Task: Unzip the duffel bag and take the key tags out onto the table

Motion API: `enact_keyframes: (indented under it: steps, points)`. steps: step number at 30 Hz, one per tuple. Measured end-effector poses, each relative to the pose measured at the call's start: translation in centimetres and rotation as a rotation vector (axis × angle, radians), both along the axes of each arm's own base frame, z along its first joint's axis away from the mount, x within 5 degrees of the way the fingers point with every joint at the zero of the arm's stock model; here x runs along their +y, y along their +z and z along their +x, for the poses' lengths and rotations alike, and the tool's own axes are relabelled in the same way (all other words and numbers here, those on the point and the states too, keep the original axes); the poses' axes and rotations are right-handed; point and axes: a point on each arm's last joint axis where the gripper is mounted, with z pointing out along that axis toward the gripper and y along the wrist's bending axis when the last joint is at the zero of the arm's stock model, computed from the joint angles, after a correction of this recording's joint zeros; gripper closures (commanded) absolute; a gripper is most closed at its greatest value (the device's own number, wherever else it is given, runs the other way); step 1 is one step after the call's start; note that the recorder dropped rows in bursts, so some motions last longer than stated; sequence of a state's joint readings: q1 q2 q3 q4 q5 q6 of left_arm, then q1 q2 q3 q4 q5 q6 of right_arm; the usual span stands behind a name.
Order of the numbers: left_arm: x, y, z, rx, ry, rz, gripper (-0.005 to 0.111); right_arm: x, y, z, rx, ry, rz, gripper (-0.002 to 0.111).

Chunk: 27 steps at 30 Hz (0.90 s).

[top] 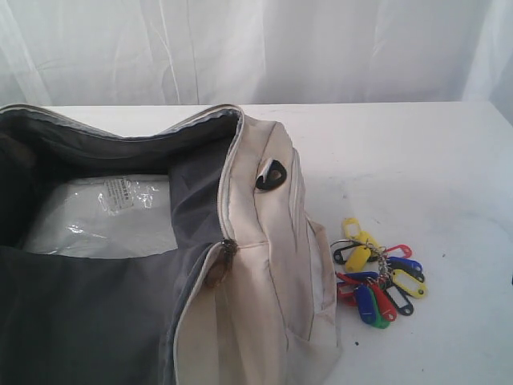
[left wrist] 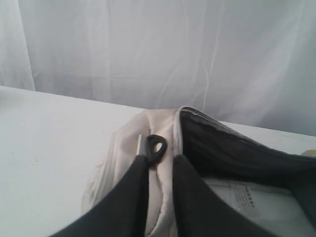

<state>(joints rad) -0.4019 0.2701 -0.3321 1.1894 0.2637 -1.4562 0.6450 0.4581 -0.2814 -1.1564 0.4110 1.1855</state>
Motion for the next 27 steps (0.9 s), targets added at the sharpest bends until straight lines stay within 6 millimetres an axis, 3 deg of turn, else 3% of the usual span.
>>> enact_keyframes:
  steps: [8,19,24,27]
  points:
    - [0.1,-3.3,-1.3,-0.104,0.043,-0.006,0.083,0.0,0.0,0.0,0.0,0.0,0.0,0.108]
    - [-0.2,-4.7,-1.7,-0.14,0.035,-0.017,0.083,0.0,0.0,0.0,0.0,0.0,0.0,0.108]
    - [0.6,-6.0,-1.7,-0.007,0.125,-0.013,0.083,0.0,0.0,0.0,0.0,0.0,0.0,0.108]
    - [-0.2,-7.3,-1.9,0.138,0.013,0.142,0.083,0.0,0.0,0.0,0.0,0.0,0.0,0.108]
